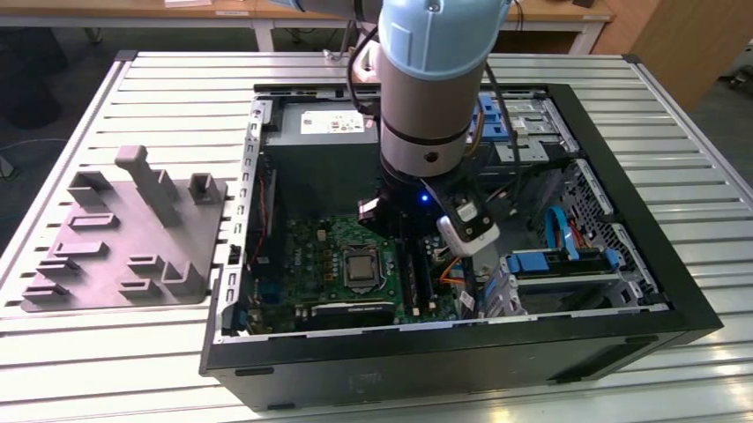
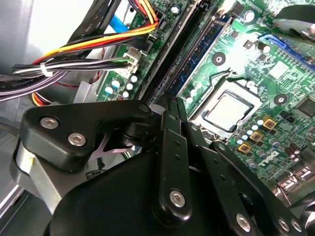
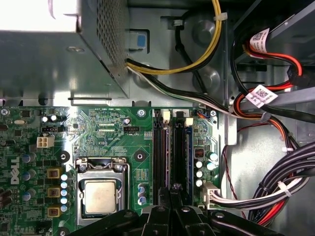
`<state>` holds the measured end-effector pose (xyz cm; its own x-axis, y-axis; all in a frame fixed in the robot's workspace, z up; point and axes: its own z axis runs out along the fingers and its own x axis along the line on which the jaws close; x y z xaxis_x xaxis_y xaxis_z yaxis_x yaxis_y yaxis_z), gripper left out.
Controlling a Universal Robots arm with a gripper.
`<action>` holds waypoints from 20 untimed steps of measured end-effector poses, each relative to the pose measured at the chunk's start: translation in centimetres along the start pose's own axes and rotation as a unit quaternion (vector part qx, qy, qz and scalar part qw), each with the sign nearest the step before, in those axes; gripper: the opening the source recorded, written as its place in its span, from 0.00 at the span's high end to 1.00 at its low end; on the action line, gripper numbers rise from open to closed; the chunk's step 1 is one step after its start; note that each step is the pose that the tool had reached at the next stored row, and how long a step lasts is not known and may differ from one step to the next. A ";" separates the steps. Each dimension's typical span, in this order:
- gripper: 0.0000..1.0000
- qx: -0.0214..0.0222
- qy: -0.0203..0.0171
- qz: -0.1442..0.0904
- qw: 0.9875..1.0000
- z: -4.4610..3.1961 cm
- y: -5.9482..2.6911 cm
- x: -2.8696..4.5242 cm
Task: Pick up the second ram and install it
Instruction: 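Insert the second ram into the second slot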
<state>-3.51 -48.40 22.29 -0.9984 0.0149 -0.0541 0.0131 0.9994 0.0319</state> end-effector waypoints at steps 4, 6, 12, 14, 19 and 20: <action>0.89 0.000 0.000 0.000 1.000 0.05 -0.01 0.00; 0.89 0.000 0.000 0.000 1.000 0.19 -0.02 0.01; 0.89 0.000 0.000 0.000 1.000 0.34 -0.02 0.02; 0.89 0.001 0.000 0.000 1.000 0.35 -0.01 0.02; 0.89 0.004 0.000 0.000 1.000 0.38 -0.02 0.02; 0.89 0.004 0.000 0.000 1.000 0.37 -0.02 0.02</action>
<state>-3.51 -48.41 21.92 -0.9984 0.0144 -0.0540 0.0132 0.9996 0.0238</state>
